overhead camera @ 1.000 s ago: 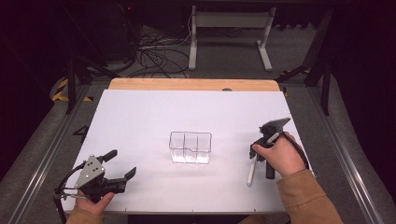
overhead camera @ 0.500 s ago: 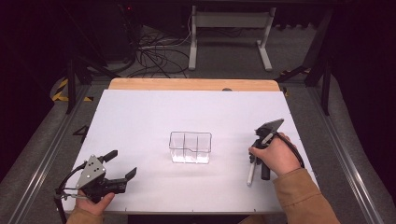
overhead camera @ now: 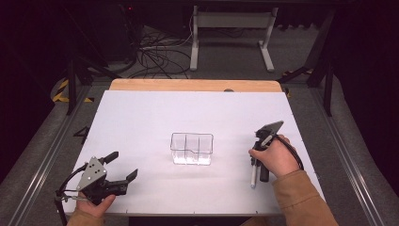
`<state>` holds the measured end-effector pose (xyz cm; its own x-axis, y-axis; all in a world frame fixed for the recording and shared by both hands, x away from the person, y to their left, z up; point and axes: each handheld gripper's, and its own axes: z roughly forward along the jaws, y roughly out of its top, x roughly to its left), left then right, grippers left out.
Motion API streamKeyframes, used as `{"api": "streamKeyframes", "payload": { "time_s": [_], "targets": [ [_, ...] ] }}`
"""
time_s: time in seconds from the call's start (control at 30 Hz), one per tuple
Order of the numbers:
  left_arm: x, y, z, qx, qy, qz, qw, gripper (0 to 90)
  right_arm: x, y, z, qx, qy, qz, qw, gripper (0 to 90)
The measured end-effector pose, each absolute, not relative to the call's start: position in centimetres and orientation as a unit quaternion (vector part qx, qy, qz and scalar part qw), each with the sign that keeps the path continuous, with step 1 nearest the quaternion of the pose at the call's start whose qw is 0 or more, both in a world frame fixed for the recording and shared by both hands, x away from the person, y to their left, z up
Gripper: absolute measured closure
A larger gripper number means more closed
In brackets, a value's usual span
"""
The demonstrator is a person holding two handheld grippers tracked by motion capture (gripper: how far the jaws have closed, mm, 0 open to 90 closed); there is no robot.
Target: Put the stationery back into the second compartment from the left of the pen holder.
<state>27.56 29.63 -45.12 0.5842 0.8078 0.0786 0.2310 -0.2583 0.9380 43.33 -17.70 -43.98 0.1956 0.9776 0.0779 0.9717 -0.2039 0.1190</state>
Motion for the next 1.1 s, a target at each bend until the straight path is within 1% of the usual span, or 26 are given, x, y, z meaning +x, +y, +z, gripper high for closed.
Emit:
{"api": "streamKeyframes", "payload": {
  "time_s": [0.33,0.7,1.1],
  "targets": [
    [27.6,29.6,-45.1,0.739,0.352,0.29,0.496,12.0,43.1,-17.9,-43.7,0.775,0.628,0.076,0.013,79.1],
    [27.6,29.5,-45.2,0.739,0.352,0.289,0.496,12.0,42.3,-18.3,-41.5,0.761,0.636,0.123,0.027,79.2],
    [27.6,29.5,-45.2,0.739,0.352,0.29,0.496,12.0,41.8,-18.0,-40.2,0.747,0.648,0.143,0.044,79.2]
  ]
}}
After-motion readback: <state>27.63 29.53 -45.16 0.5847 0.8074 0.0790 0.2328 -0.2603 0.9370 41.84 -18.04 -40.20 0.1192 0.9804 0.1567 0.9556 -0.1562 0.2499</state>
